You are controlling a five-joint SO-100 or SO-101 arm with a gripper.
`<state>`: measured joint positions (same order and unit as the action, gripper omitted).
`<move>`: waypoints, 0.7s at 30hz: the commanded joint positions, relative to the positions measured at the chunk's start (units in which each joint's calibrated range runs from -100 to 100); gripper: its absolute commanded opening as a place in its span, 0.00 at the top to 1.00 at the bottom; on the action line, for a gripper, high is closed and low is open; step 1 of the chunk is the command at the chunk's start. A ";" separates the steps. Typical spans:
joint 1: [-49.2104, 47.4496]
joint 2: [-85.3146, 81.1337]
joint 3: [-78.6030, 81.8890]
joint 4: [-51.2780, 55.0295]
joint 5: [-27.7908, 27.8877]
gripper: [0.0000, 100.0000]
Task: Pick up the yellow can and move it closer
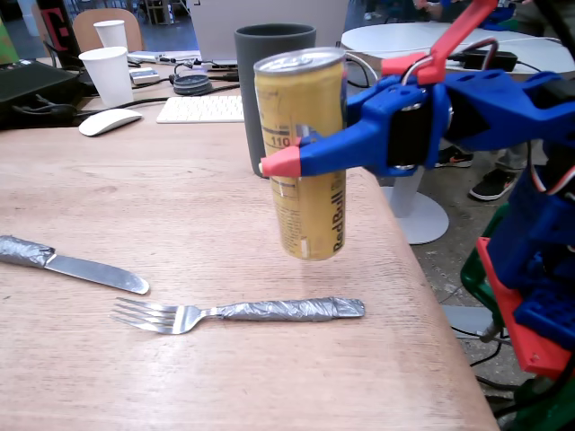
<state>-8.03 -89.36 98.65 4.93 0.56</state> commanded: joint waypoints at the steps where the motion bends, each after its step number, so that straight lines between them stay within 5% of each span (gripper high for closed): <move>1: 0.42 -7.81 1.07 2.63 -0.05 0.81; 13: 0.42 -7.81 1.07 17.90 -0.05 0.81; 21: 0.59 -7.81 1.07 18.80 0.15 0.81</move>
<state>-7.94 -94.29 99.19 23.98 0.46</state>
